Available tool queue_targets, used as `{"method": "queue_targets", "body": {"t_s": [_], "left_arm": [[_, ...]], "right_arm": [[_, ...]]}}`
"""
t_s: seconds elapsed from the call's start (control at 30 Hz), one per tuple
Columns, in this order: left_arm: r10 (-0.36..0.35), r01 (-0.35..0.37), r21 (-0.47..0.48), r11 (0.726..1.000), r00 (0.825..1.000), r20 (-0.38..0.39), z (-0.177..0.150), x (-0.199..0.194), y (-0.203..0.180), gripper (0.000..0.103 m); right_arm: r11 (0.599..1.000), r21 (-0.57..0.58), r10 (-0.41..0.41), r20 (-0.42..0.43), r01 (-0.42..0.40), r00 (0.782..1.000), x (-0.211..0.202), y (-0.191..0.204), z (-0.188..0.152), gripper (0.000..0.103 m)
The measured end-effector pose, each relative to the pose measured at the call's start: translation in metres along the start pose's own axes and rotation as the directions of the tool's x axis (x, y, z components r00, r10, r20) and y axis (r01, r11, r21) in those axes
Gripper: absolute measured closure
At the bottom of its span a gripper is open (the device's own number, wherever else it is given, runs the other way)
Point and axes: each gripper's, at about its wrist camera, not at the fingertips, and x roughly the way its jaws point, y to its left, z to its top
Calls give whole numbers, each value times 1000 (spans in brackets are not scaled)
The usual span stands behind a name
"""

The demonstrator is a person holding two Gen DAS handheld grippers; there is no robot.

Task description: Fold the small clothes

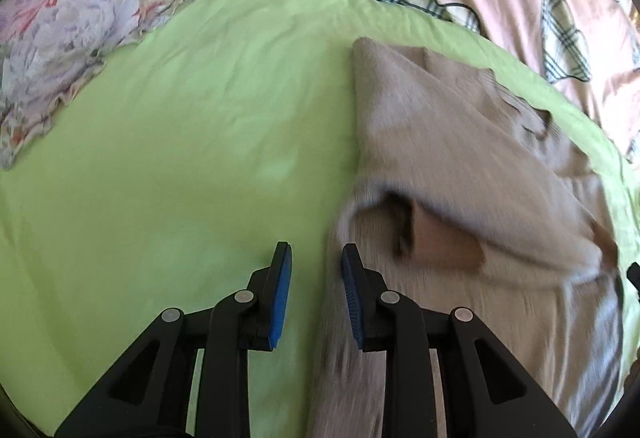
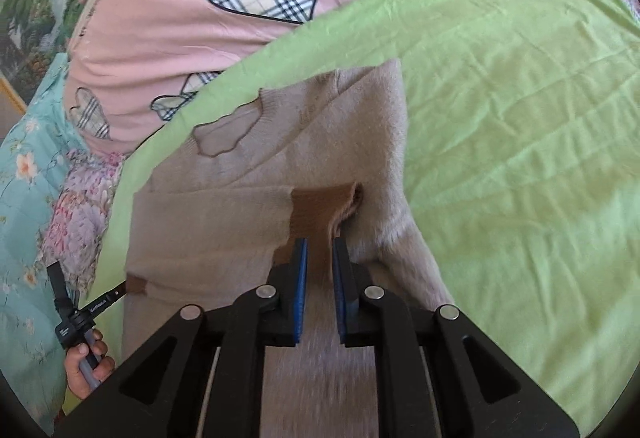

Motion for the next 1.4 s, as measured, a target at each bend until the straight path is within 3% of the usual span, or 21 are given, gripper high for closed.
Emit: {"method": "queue_targets", "body": {"t_s": [0.1,0.2,0.23,0.43,0.57,0.63,0.77,0.83,0.87,0.9,1.03,1.17,1.3,1.4], "left_arm": [[-40,41,37,998,999,-17,-23,-19,0,77],[-98,101,77,992,994,-44,-49,-39,-1,76],[-113,117,88,989,992,-51,-57,-45,-2,76],[-174,189,141,972,979,-109,-113,-79,3,58],[-243,262,113,958,957,-159,-151,-95,15,49],[-267,288,110,951,948,-175,-168,-98,16,49],[-288,305,109,946,946,-150,-191,-108,15,50],[-333,349,95,932,931,-148,-196,-112,11,61],[-368,385,91,919,916,-158,-199,-113,9,73],[-385,403,92,911,908,-168,-201,-113,7,73],[-386,410,99,907,901,-200,-213,-112,7,73],[-410,432,79,898,889,-206,-215,-111,12,72],[-424,443,61,894,882,-204,-217,-108,13,73],[-438,458,58,887,874,-210,-216,-108,12,74]], "right_arm": [[1000,-22,9,-21,-9,1000,-15,3,-17,85],[999,-43,8,-33,-9,999,-30,7,-36,59],[999,-51,7,-34,-9,999,-35,7,-43,55],[994,-63,80,-63,-84,995,-63,5,-87,55],[989,-63,133,-71,-137,989,-82,-2,-111,55],[985,-54,158,-65,-162,985,-93,-8,-122,54],[987,-18,161,-46,-162,986,-114,-27,-143,54],[988,-9,154,-40,-155,987,-122,-35,-148,54],[988,-5,152,-38,-152,988,-126,-39,-151,54],[989,-1,150,-35,-150,988,-130,-44,-154,54],[990,6,141,-47,-141,989,-141,-58,-164,54],[990,-17,136,-116,-139,984,-143,-67,-183,54],[976,-4,216,-141,-219,966,-137,-68,-196,54],[952,18,303,-174,-304,937,-119,-61,-201,54]]}}
